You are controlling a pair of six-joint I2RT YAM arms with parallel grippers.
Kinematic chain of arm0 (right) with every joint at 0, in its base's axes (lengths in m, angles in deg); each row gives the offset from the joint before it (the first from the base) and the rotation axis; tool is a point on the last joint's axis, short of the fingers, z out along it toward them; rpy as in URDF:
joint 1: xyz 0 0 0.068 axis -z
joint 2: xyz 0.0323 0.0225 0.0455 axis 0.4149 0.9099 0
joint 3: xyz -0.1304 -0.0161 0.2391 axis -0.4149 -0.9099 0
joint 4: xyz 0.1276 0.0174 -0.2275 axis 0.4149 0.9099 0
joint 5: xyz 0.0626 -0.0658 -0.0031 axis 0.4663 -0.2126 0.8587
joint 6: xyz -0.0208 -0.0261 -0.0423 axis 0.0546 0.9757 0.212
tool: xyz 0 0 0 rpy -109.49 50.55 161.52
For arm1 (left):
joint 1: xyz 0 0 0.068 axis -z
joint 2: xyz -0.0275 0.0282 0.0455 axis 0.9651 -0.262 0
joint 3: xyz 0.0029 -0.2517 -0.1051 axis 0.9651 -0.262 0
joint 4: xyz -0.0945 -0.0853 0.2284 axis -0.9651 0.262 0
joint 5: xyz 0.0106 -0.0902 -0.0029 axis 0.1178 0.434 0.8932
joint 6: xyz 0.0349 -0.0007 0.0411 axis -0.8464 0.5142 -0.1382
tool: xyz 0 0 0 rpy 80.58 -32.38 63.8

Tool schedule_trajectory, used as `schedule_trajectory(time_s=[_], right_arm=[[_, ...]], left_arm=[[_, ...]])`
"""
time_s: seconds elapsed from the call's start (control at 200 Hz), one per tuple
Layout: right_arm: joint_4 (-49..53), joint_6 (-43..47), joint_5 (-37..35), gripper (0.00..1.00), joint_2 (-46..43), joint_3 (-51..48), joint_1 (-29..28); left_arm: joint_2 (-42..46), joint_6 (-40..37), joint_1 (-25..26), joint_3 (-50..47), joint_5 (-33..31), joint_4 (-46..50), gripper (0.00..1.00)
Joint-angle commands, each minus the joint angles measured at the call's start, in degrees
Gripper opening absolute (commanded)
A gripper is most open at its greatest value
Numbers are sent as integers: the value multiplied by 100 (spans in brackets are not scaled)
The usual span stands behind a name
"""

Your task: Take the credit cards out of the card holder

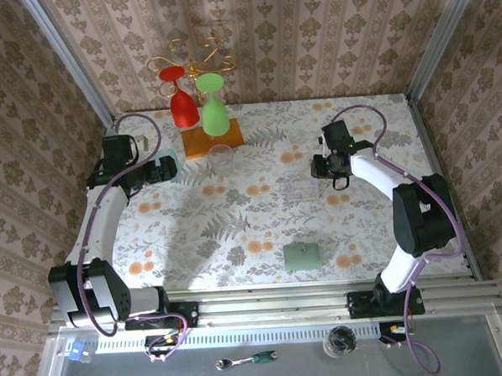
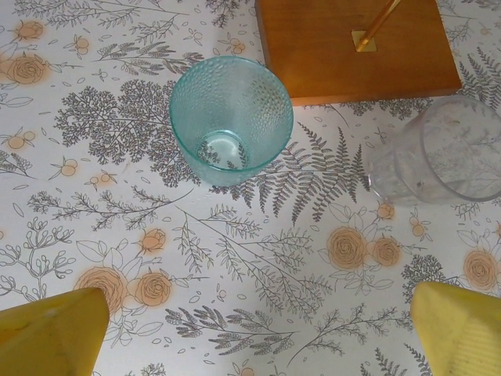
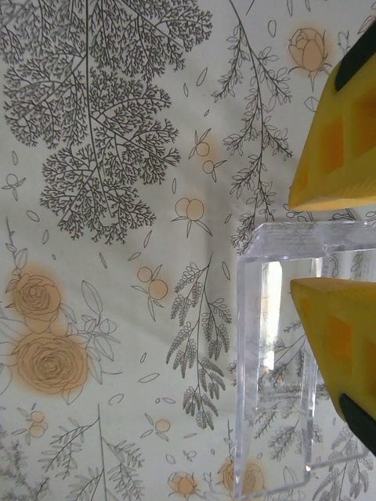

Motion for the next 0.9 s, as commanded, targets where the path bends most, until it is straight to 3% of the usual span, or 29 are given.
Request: schedule_trajectory(time_s=[0.0,0.895], right_arm=[[215,31,71,27,165,224,-69],[301,-81,-233,14,385,419,-245]], left_arm=[[-75,-33,-23,-27,-14,10,100],[-101,-92,40,-29,-153,40,100]])
